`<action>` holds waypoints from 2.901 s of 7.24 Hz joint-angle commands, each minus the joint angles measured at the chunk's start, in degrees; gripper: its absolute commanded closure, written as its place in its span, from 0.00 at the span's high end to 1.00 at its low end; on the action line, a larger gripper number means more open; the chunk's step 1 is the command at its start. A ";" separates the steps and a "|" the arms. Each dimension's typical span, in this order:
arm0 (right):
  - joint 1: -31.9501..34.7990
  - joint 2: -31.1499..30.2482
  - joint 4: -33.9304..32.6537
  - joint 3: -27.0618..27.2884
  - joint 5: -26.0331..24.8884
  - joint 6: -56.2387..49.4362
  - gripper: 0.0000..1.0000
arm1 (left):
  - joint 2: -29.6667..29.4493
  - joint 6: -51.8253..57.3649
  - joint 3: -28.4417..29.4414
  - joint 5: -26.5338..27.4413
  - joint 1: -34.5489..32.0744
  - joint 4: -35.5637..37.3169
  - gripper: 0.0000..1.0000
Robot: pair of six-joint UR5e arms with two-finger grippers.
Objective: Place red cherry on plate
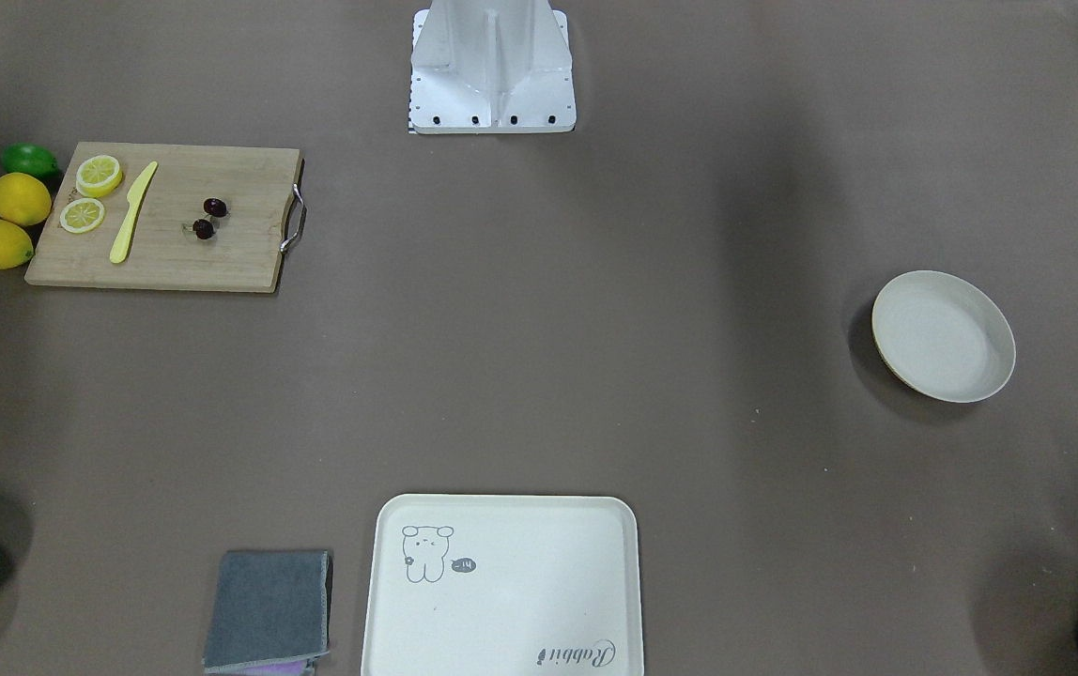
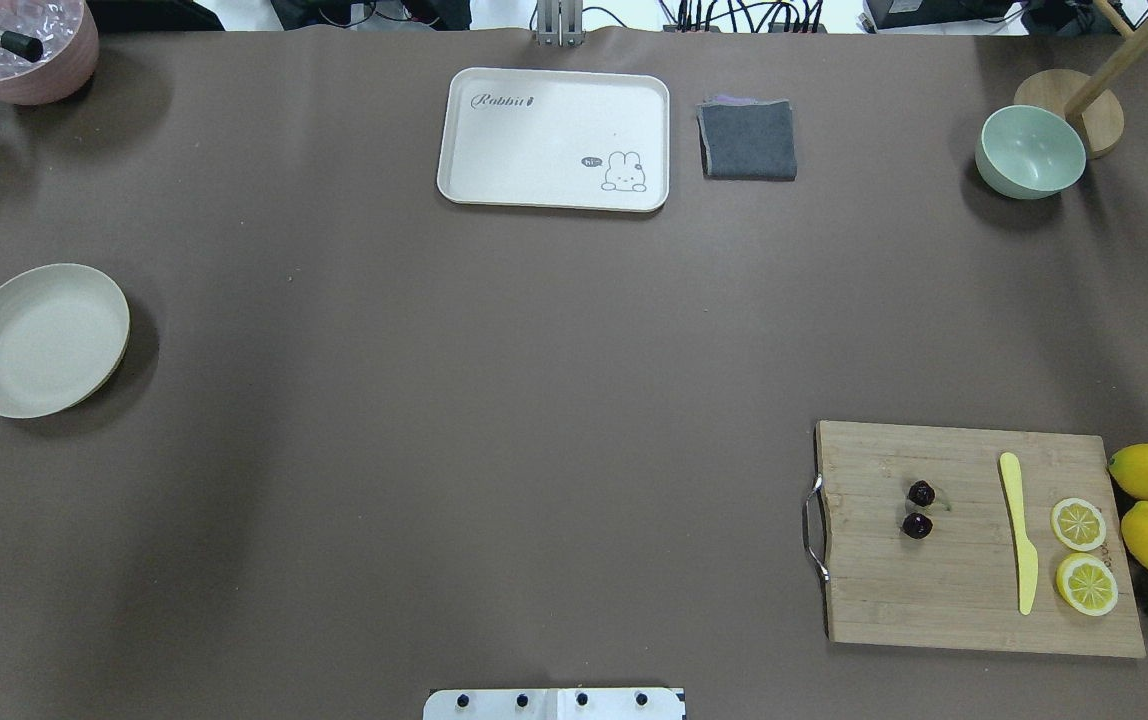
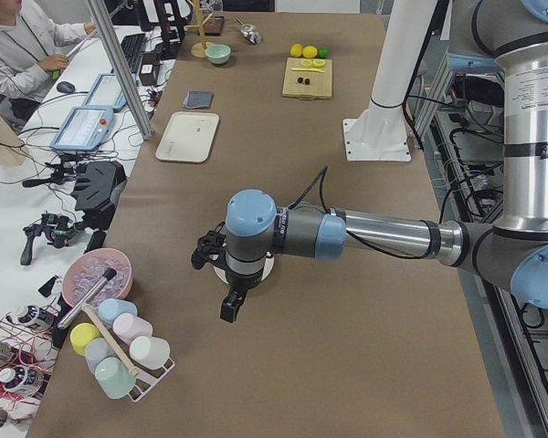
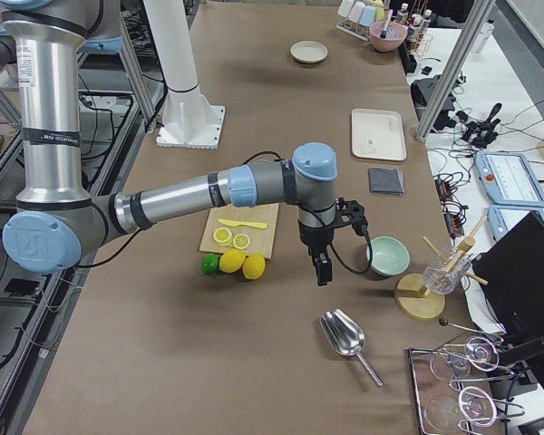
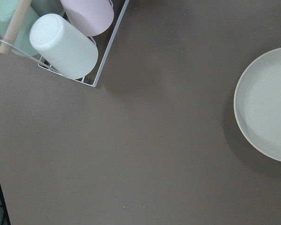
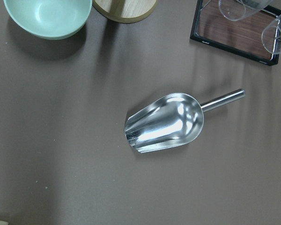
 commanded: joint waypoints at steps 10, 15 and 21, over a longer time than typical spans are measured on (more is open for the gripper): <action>0.00 -0.02 -0.12 0.10 0.61 0.13 1.00 | -1.95 0.09 -0.03 -1.66 -0.66 2.85 0.98; -0.09 -0.02 -0.12 0.01 3.07 0.39 1.00 | -5.64 0.09 -0.30 -7.78 -3.74 9.00 0.98; -0.18 -0.11 0.23 0.01 3.24 0.30 1.00 | -5.38 -19.46 13.00 -15.39 7.75 -15.57 0.98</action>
